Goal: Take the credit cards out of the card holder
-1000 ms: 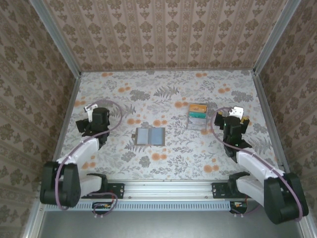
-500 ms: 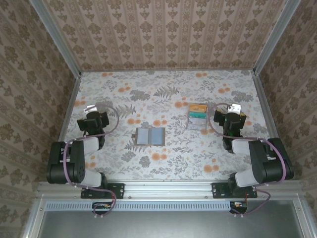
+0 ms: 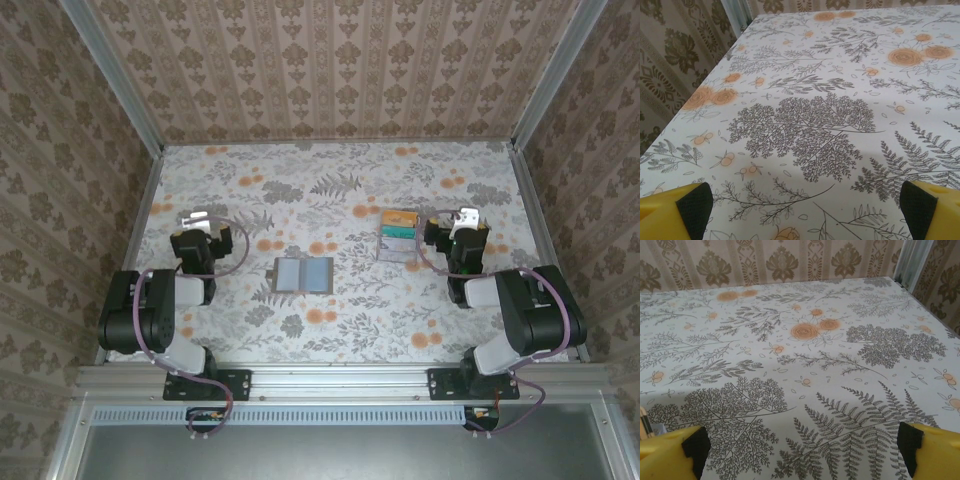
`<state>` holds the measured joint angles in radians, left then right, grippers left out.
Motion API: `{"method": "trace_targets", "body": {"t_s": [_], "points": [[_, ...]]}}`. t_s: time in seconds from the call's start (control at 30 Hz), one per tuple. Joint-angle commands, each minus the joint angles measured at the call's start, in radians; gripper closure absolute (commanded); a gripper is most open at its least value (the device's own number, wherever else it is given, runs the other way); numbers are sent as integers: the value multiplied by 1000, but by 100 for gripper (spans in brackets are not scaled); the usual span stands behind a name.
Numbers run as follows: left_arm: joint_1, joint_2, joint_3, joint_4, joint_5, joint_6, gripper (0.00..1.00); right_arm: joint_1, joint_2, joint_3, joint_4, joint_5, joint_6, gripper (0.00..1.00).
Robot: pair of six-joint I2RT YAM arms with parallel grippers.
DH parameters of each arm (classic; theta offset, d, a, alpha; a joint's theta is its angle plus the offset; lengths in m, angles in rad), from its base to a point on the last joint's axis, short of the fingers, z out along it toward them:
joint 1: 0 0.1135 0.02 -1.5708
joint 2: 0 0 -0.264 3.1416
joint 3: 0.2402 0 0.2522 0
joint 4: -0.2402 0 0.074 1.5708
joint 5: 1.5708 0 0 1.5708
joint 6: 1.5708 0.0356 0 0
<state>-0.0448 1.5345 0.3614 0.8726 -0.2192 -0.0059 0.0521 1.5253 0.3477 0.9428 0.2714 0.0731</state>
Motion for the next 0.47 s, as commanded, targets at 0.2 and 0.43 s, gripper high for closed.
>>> {"method": "trace_targets", "body": {"t_s": [0.2, 0.43], "points": [[-11, 4, 22, 25, 3, 30, 0, -1, 7, 37, -39, -18, -12, 0], [-11, 3, 24, 25, 2, 28, 0, -1, 4, 36, -40, -19, -12, 0]]}}
